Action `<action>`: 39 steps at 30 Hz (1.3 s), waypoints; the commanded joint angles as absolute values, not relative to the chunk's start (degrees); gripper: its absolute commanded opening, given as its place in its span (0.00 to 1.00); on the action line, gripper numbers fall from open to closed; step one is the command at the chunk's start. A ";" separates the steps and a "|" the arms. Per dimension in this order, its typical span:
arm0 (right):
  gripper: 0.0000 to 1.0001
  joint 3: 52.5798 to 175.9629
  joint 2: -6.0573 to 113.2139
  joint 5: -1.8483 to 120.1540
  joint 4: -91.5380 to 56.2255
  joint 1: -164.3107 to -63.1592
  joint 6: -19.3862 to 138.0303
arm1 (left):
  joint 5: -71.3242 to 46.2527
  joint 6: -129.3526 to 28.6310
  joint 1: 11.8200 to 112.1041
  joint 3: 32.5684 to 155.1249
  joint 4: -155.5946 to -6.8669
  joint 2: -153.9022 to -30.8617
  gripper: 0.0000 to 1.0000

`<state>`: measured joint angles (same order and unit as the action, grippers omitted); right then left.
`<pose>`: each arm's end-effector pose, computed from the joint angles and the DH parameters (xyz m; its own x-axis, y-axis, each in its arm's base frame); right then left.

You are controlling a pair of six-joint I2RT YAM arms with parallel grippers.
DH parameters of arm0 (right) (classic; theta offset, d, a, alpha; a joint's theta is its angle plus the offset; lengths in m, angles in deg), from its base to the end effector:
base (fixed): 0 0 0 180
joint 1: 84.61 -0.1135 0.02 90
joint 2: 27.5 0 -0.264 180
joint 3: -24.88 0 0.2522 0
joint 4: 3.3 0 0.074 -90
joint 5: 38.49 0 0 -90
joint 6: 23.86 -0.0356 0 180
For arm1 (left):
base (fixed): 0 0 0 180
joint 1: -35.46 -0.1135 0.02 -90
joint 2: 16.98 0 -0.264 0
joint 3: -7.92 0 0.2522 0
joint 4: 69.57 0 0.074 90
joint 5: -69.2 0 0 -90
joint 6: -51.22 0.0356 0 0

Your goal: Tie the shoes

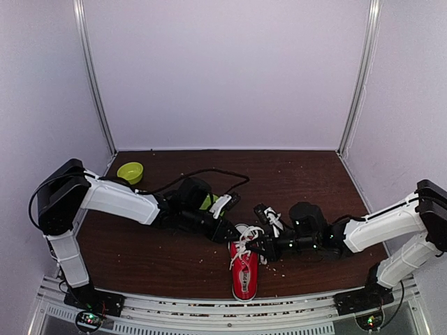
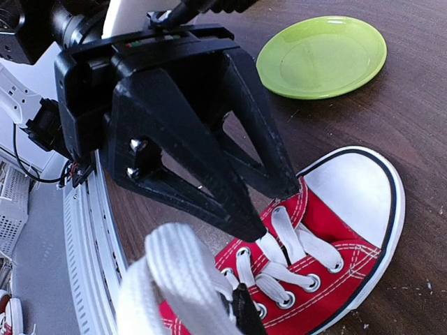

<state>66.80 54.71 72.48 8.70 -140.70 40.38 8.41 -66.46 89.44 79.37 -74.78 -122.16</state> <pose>0.1406 0.2320 0.1612 -0.6513 -0.2415 -0.7193 -0.7414 0.4046 0.5354 0.2098 -0.3181 0.1622 -0.7589 0.3543 -0.5463 0.6511 0.4188 -0.6329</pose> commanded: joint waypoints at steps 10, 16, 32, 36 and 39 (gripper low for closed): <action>0.00 65.44 51.94 67.20 10.84 -140.36 40.20 | 23.14 -62.25 89.16 80.20 -65.77 -125.63 0.33; 0.00 65.44 52.10 67.54 10.97 -140.34 40.20 | 22.68 -64.89 89.21 78.21 -62.00 -124.93 0.34; 0.00 65.62 52.21 67.42 12.05 -140.39 39.55 | 26.62 -63.31 90.28 80.75 -65.90 -127.72 0.29; 0.00 65.71 52.34 67.55 12.23 -140.34 39.43 | 26.52 -62.83 90.65 82.16 -68.15 -128.87 0.29; 0.00 65.71 52.39 67.68 12.38 -140.33 39.33 | 25.70 -62.71 90.61 82.92 -69.25 -129.53 0.29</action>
<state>65.69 53.25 69.16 9.46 -140.70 39.98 25.29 -64.26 90.33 80.68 -68.07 -128.57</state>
